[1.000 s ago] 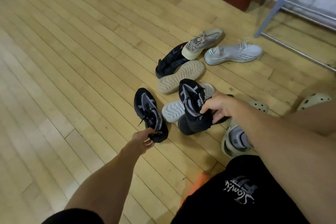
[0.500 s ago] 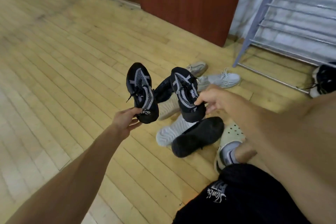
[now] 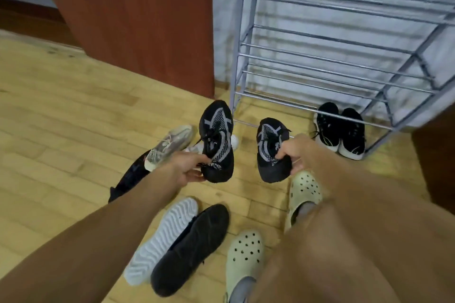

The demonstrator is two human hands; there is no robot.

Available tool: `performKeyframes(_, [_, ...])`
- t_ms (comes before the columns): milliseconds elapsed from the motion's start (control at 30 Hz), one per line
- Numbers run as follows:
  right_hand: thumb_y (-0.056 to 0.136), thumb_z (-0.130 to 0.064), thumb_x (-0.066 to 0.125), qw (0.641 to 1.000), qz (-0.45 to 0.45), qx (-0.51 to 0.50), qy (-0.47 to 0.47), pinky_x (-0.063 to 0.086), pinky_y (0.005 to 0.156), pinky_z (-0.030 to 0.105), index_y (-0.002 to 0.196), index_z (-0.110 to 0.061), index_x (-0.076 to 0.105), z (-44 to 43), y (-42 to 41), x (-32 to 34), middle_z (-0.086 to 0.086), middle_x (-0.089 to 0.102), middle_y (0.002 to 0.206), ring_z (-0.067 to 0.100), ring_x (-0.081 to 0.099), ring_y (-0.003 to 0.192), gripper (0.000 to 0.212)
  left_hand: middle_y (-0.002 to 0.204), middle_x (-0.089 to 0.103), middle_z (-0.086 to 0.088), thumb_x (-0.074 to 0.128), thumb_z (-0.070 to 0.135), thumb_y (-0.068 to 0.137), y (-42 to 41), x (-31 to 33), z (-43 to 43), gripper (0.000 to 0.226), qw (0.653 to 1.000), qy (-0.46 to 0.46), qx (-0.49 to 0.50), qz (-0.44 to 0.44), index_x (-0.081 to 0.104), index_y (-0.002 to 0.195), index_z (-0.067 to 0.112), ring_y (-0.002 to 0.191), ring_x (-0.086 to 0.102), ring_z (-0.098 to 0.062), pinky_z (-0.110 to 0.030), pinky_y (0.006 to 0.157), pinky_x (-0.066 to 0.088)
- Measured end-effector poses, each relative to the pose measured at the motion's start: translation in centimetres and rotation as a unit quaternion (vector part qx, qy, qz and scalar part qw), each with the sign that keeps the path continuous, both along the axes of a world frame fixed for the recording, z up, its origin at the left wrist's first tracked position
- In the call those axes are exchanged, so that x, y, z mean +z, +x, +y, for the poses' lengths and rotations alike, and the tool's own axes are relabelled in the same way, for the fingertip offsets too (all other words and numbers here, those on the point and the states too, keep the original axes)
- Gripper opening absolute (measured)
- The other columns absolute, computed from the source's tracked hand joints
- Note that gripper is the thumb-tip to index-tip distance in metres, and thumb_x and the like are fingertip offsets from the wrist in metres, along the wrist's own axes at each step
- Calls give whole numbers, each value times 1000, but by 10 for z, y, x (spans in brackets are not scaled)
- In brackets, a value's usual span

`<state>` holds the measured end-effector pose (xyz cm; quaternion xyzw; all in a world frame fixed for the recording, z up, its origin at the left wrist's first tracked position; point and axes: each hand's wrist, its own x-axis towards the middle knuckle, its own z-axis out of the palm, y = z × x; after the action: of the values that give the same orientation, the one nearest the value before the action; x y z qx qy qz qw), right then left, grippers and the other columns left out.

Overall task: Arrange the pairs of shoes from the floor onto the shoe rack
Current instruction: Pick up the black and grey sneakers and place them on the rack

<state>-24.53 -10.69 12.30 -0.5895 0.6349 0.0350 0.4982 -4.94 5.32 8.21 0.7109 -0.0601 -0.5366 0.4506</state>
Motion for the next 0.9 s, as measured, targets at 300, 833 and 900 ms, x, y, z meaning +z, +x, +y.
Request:
performKeyframes(300, [83,1,67,992,-22,-118,48,56,79,43,123,-1,56,-105,-19,-83,16,60,123,35,60,112,41,113,61,-18,64,-4,83,-23,-67,-141,31,993,85,-81,-1,59,114,-7,92,60,-34,-41,75,54])
performKeyframes(833, [83,-21,69,986,-64,-138,-75,60,80,43,101,-6,71,-271,23,-226,11,72,98,28,70,87,23,104,68,-15,68,0,82,19,-170,-352,39,992,0,-75,-99,60,120,8,81,66,-23,-29,64,57])
performKeyframes(900, [84,-19,68,987,-69,-120,-87,58,84,44,108,-8,70,-279,23,-241,9,72,103,28,69,94,26,96,66,-12,66,1,84,20,-179,-370,34,992,-14,-71,-106,59,117,9,76,64,-19,-29,65,56])
